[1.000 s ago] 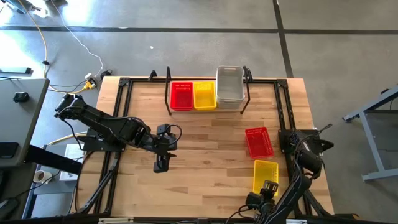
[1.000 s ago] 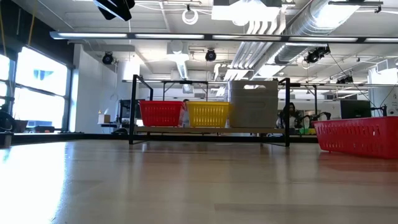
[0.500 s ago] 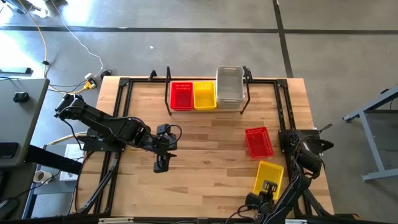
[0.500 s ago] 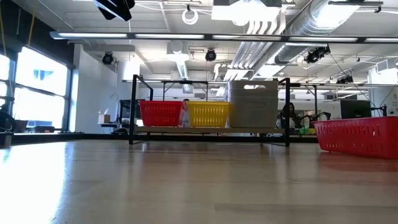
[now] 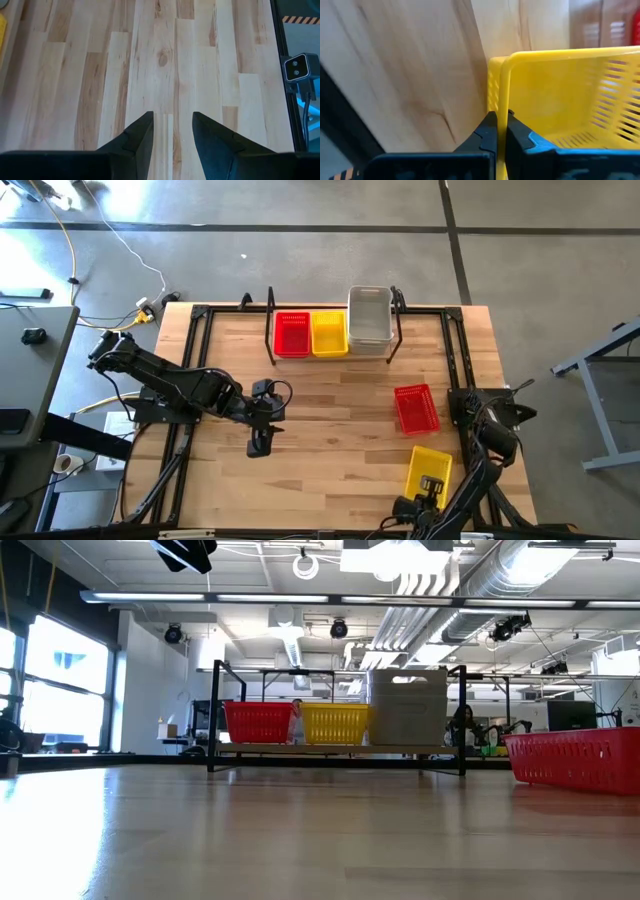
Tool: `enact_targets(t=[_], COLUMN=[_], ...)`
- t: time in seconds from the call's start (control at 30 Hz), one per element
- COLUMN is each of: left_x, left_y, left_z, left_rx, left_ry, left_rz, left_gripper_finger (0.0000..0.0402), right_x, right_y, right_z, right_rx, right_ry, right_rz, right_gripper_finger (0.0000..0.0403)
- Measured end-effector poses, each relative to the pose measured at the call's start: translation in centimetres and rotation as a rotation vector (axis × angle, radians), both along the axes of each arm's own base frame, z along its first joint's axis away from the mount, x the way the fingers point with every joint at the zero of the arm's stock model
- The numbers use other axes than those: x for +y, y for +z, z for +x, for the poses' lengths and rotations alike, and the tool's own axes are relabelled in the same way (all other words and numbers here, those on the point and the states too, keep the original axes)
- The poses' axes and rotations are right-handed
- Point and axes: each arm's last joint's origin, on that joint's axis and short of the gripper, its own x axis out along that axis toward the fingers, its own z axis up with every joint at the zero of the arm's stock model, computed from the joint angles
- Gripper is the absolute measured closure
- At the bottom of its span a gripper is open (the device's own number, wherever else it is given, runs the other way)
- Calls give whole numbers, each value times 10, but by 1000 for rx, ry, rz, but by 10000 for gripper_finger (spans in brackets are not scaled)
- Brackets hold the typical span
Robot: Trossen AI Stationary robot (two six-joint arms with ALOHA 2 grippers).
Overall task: Stack baskets on shelf by color
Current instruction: Stack the yellow bin on the yellow bins on the shelf
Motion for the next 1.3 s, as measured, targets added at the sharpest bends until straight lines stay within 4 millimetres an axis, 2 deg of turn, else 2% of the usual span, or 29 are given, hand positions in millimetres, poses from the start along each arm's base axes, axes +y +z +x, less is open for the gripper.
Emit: enact_targets(t=[0.33,0.53,0.73,1.03,1.3], left_x=[0,1,5,10,13], left_y=[0,-1,-4,-7,-11], left_z=[0,-1,-6,-13,-25], left_rx=[0,11,54,109,226], left_ry=[3,48,144,212,217], left_rz=[4,-16,35,107,183], left_gripper_finger=[275,275,275,275,275], right_x=[6,5,-6,-41,-93], right_y=[22,42,59,89,116], right_z=[10,30,54,100,143], right_rx=[-90,-157,-172,-204,-205], right_ry=[48,139,254,450,533], right_rz=[25,57,69,2,-69], right_gripper_finger=[403,403,403,403,403])
